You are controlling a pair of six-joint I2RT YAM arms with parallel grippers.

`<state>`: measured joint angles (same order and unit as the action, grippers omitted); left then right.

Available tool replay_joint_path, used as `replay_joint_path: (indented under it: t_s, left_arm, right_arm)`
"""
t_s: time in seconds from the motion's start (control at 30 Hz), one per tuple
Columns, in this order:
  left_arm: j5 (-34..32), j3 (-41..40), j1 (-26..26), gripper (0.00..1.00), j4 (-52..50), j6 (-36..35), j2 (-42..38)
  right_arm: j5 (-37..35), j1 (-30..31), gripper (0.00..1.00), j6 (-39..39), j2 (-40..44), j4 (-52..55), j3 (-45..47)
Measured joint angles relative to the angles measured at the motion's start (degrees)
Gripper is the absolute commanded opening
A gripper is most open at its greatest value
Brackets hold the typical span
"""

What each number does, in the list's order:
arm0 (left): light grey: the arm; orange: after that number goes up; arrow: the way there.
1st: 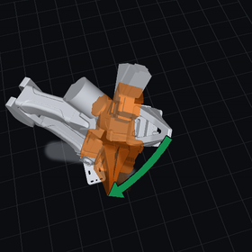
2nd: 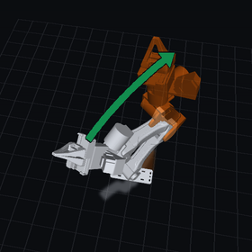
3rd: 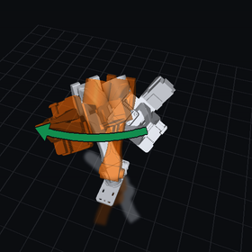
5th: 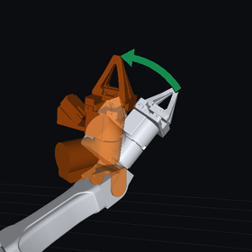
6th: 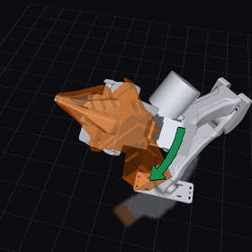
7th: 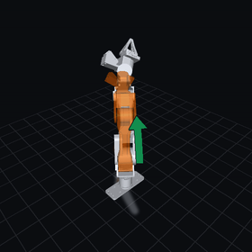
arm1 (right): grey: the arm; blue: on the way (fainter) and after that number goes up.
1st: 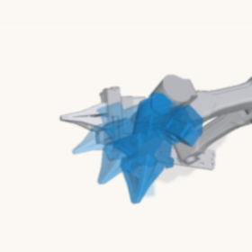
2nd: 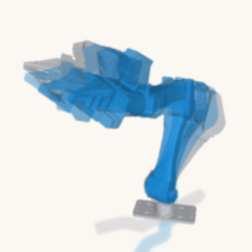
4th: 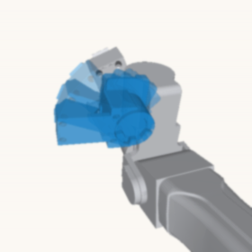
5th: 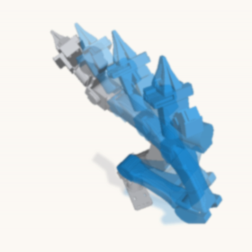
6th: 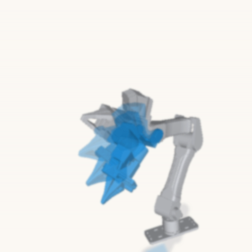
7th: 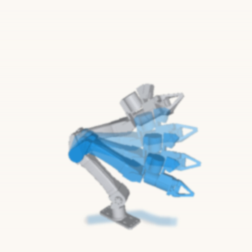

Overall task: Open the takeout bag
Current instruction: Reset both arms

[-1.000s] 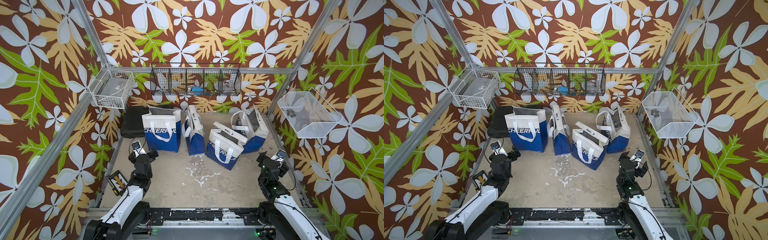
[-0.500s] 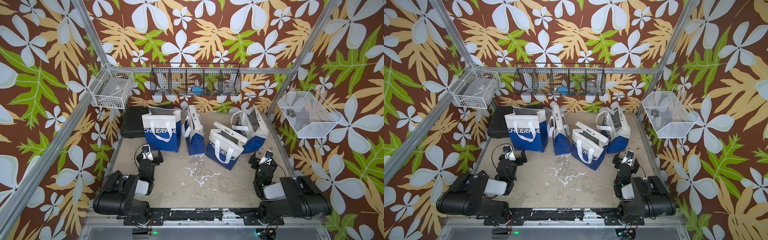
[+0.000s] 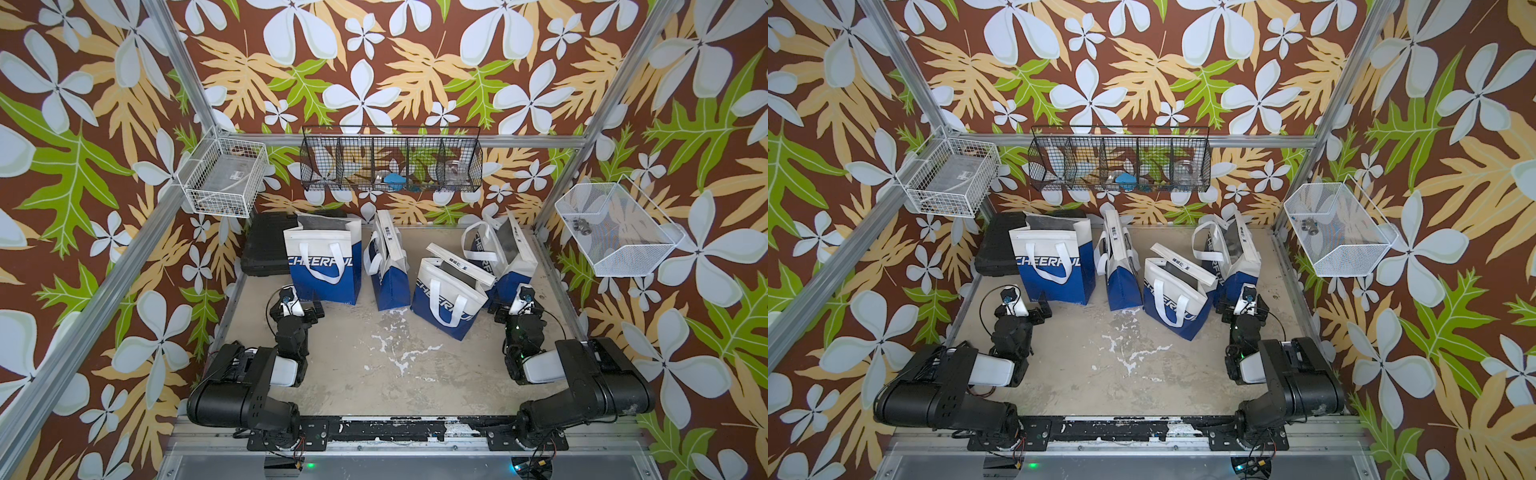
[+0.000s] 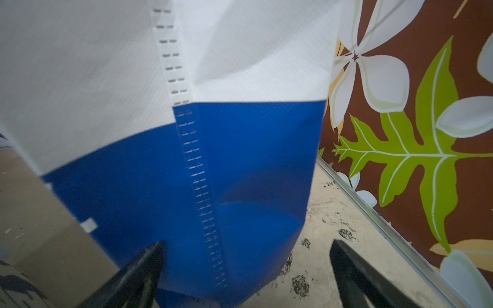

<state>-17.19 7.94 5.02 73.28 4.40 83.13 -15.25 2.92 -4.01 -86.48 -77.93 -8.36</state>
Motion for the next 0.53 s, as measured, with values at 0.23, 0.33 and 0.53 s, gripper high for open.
replay_joint_path:
  t_s: [0.23,0.33,0.53]
  left_arm:
    - [-0.35,0.04,0.02,1.00,0.24,0.00,0.04]
    - [-0.35,0.04,0.02,1.00,0.24,0.00,0.11]
    - [-0.35,0.15,0.02,1.00,0.24,0.00,0.11]
  right_arm:
    - [0.04,0.00,1.00,0.13,-0.02,0.04,-0.02]
    - [0.09,0.00,1.00,0.15,-0.02,0.04,-0.02]
    - [0.26,0.00,1.00,0.17,-0.52,0.44,-0.96]
